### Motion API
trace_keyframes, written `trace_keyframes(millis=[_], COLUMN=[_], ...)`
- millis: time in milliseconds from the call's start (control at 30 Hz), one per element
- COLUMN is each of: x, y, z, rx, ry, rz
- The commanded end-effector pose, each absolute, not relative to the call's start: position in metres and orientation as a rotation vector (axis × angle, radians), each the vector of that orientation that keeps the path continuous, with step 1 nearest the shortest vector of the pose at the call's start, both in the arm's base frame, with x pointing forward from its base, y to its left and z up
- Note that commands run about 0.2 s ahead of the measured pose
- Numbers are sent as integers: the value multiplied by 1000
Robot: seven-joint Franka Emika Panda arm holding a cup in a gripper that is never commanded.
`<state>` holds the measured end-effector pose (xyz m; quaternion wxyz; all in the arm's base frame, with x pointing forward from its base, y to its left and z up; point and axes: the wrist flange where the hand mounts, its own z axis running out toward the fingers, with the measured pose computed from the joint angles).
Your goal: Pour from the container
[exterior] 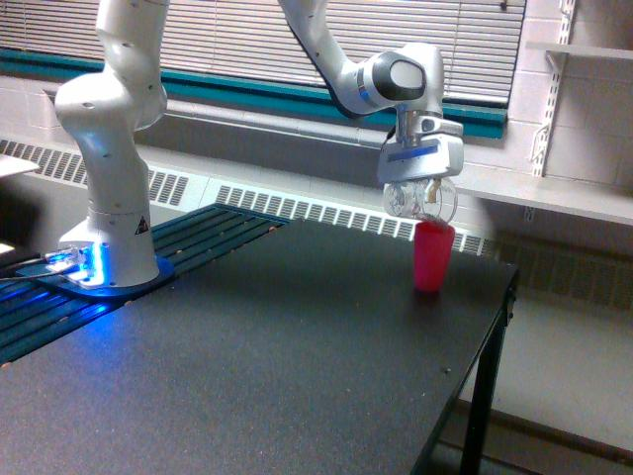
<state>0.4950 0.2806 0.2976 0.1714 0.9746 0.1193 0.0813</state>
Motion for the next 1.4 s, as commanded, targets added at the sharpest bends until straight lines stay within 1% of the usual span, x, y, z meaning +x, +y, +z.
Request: trace_keyframes(millis=[33, 733, 1233, 1400], x=[496, 498, 491, 485], y=[282, 280, 258, 249], z=[298, 306, 346, 352], rx=[2747, 2753, 2838, 2853], ry=[372, 376, 311, 299], rz=[224, 236, 342, 358])
